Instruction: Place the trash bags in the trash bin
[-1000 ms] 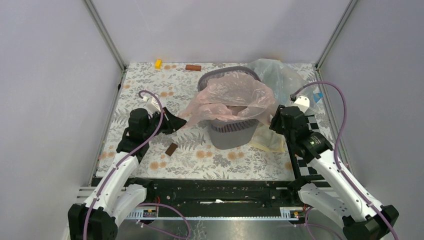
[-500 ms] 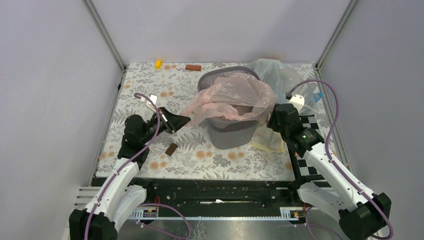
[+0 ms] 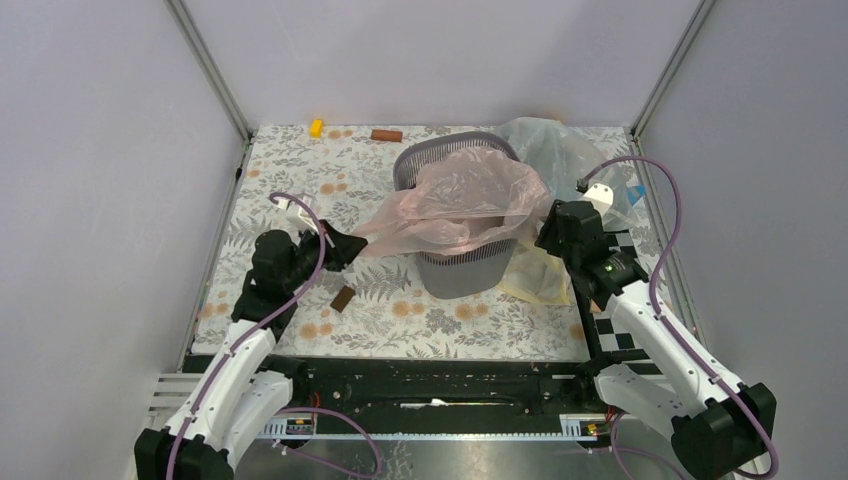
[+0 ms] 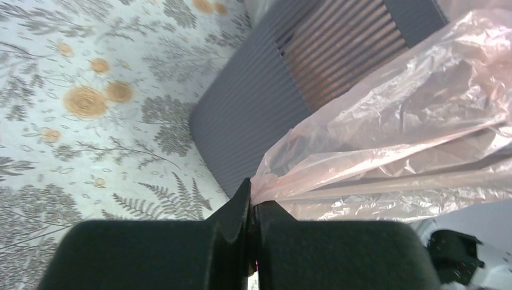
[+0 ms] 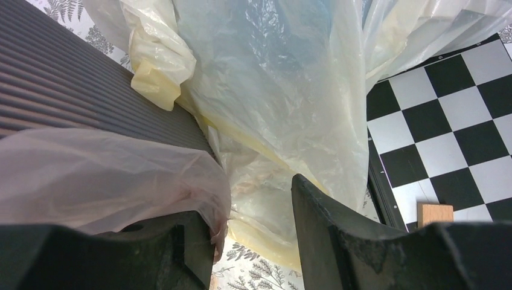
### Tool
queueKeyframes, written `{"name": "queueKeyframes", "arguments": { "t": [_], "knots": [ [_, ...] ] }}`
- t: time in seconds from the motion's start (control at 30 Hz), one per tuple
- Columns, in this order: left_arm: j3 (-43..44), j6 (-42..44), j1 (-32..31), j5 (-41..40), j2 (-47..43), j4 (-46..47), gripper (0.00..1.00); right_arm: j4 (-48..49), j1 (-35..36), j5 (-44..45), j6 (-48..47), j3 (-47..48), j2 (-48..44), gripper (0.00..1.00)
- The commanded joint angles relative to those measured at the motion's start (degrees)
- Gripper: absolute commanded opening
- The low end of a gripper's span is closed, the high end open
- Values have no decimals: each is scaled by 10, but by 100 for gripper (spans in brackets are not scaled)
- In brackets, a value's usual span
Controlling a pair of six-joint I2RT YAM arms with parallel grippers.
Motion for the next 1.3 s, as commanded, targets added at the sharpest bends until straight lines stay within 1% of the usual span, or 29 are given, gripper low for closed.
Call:
{"name": "queueKeyframes", "arguments": {
  "t": [0.0, 0.2, 0.23, 0.27, 0.33, 0.4, 0.47, 0.57, 0.67, 0.73, 0.8, 0.87, 0.93, 1.0, 1.03, 1.07, 1.13, 1.2, 1.27],
  "knots": [
    [10, 34, 8, -140, 2, -34, 0, -2, -21, 7, -14, 6, 15, 53],
    [41, 27, 8, -153, 29, 6, 0, -5, -27, 4, -34, 33, 8, 55],
    [50, 27, 8, -154, 35, 15, 2, -8, -27, 5, -46, 39, 1, 56],
    [58, 26, 8, -155, 42, 22, 6, -11, -27, 4, -58, 47, -7, 58],
    [76, 25, 8, -155, 55, 32, 25, -20, -27, 4, -83, 64, -23, 63],
    [93, 24, 8, -153, 67, 39, 42, -26, -27, -15, -113, 79, -40, 71],
    [111, 26, 8, -144, 80, 42, 53, -27, -27, -40, -141, 90, -54, 77],
    [131, 37, 8, -133, 91, 42, 59, -26, -27, -94, -187, 99, -71, 85],
    [151, 58, 6, -117, 100, 31, 62, -29, -27, -144, -217, 115, -81, 89],
    [167, 77, 4, -115, 99, 13, 65, -36, -27, -166, -225, 135, -84, 93],
    [177, 101, 4, -121, 91, -8, 71, -40, -27, -193, -237, 160, -86, 95],
    [180, 122, 4, -134, 78, -30, 77, -36, -27, -252, -266, 185, -81, 93],
    [180, 140, 3, -139, 69, -34, 79, -36, -27, -297, -316, 217, -59, 88],
    [181, 146, 4, -136, 67, -34, 79, -43, -27, -337, -340, 258, -27, 86],
    [184, 145, 4, -129, 70, -34, 79, -47, -27, -376, -357, 279, -11, 85],
    [187, 143, 3, -120, 74, -34, 78, -42, -27, -416, -364, 293, 4, 81],
    [193, 137, 4, -106, 86, -34, 76, -13, -24, -491, -380, 304, 27, 76],
    [198, 132, 4, -105, 98, -39, 72, 11, -8, -519, -399, 304, 41, 75],
    [203, 129, 4, -110, 105, -44, 69, 10, 22, -512, -441, 302, 50, 77]
  ]
}}
